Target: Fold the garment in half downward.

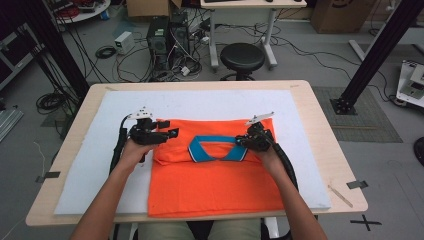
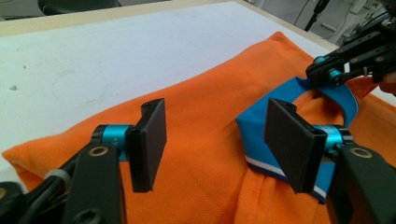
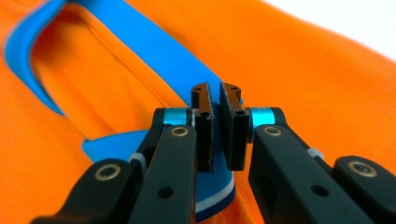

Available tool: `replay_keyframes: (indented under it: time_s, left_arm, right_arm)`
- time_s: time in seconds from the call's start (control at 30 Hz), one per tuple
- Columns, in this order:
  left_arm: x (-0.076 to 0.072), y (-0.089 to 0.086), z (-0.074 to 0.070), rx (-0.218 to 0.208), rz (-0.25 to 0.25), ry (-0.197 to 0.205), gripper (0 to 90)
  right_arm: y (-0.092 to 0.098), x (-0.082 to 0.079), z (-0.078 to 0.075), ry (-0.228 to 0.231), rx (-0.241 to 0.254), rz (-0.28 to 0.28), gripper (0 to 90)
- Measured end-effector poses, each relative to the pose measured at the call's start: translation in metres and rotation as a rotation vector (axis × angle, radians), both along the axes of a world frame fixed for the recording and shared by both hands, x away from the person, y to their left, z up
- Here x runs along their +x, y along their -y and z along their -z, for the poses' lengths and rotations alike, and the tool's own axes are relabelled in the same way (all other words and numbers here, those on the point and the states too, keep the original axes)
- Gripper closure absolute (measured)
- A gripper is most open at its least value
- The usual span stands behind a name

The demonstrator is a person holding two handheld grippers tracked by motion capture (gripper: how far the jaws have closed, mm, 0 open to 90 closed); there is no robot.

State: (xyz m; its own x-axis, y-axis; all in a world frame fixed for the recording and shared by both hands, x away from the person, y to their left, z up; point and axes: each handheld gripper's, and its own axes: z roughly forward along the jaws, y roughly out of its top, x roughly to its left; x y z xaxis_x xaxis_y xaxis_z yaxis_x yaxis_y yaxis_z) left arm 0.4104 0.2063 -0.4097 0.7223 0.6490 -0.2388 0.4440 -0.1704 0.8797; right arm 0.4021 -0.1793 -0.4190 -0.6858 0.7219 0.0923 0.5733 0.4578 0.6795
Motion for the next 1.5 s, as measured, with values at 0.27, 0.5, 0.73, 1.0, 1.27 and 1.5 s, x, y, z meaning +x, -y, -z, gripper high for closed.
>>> replay_keyframes:
  time_s: [0.27, 0.5, 0.73, 1.0, 1.27, 1.5]
  left_arm:
    - [0.007, 0.032, 0.006, 0.047, 0.102, -0.068, 32.8]
    - [0.011, 0.062, 0.025, 0.131, 0.178, -0.162, 33.0]
    - [0.002, 0.071, 0.033, 0.199, 0.199, -0.137, 65.7]
    - [-0.021, 0.059, 0.025, 0.120, 0.211, -0.032, 76.9]
    - [-0.053, 0.054, 0.019, 0.103, 0.275, 0.053, 76.8]
    - [-0.074, 0.053, 0.027, 0.102, 0.310, 0.067, 76.5]
  right_arm:
    - [0.006, -0.020, -0.014, 0.103, 0.080, -0.067, 85.9]
    - [0.011, -0.028, -0.011, 0.100, 0.099, -0.075, 85.9]
    - [0.013, -0.031, -0.009, 0.098, 0.099, -0.074, 85.7]
    - [0.019, -0.035, -0.009, 0.094, 0.098, -0.050, 74.3]
    - [0.017, -0.038, -0.024, 0.116, 0.157, -0.016, 48.8]
    - [-0.002, -0.037, -0.010, 0.048, 0.113, -0.100, 45.8]
